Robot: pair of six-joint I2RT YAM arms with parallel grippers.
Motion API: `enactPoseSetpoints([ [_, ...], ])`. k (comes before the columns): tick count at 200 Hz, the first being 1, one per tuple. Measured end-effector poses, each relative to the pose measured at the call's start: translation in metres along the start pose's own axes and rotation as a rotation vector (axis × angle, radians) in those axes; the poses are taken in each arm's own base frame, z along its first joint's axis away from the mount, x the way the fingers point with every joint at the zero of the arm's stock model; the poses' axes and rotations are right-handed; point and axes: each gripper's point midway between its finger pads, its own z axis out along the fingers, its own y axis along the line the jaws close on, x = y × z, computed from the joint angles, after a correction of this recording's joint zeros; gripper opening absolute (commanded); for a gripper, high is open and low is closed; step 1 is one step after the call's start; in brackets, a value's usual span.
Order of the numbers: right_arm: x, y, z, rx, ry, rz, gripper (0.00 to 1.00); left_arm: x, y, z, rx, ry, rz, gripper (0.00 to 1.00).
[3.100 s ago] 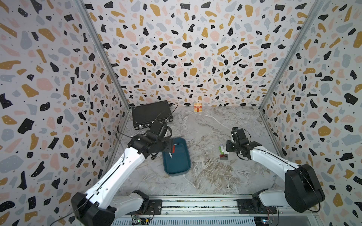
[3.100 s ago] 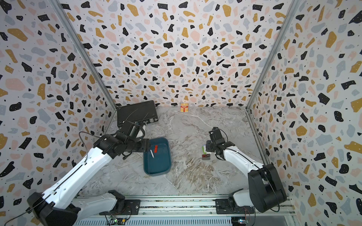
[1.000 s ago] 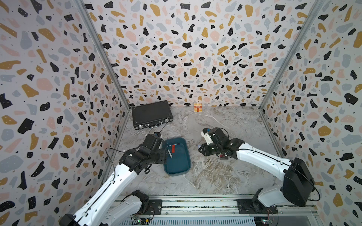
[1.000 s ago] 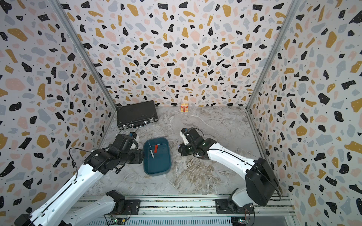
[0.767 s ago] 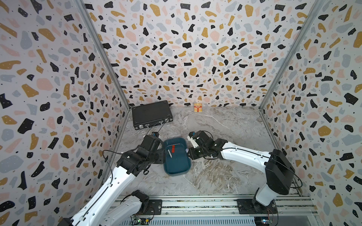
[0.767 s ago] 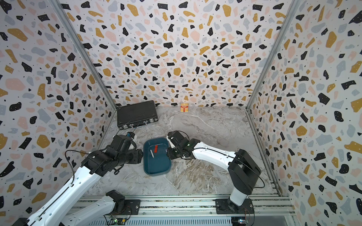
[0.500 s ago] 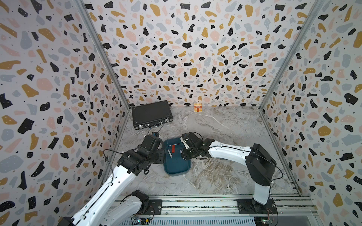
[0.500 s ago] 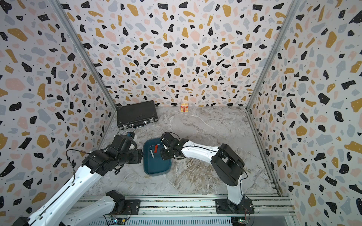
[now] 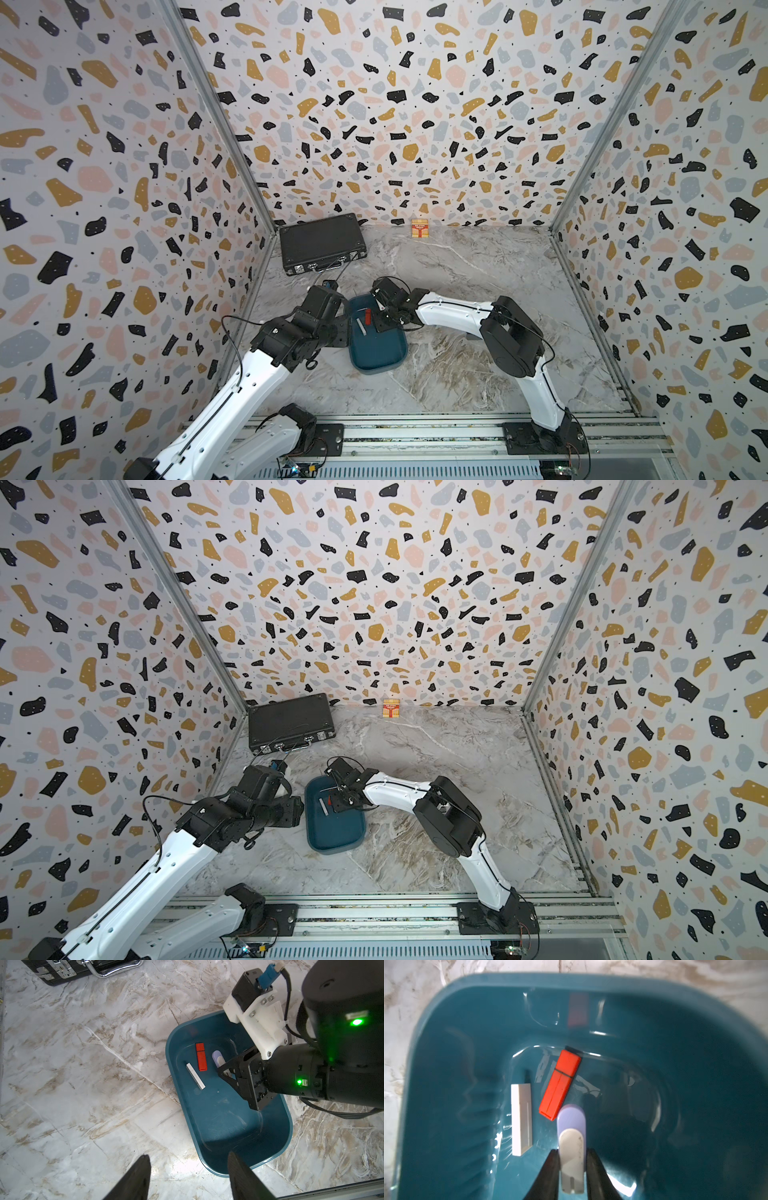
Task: Put the usb flash drive into the storage box
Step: Place the USB flash in the storage box.
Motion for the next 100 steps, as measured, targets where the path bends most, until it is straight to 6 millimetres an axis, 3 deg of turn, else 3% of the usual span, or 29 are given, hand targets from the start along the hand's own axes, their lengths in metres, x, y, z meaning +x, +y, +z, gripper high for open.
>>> enactPoseSetpoints([
  [30,-0.003,-0.001,-0.007,0.018,-0.001,-0.023,0.37,0.000,0.000,0.000,0.000,0.000,0.000,0.64],
  [49,-0.007,-0.004,-0.026,0.039,-0.023,-0.053,0.39,0.000,0.000,0.000,0.000,0.000,0.000,0.64],
  [76,-0.013,-0.024,-0.089,0.086,-0.111,-0.087,0.44,0.000,-0.001,-0.001,0.010,-0.002,0.000,0.64],
  [100,-0.024,-0.073,-0.164,0.167,-0.257,-0.052,0.47,0.004,-0.011,0.000,0.065,0.014,0.015,0.62],
])
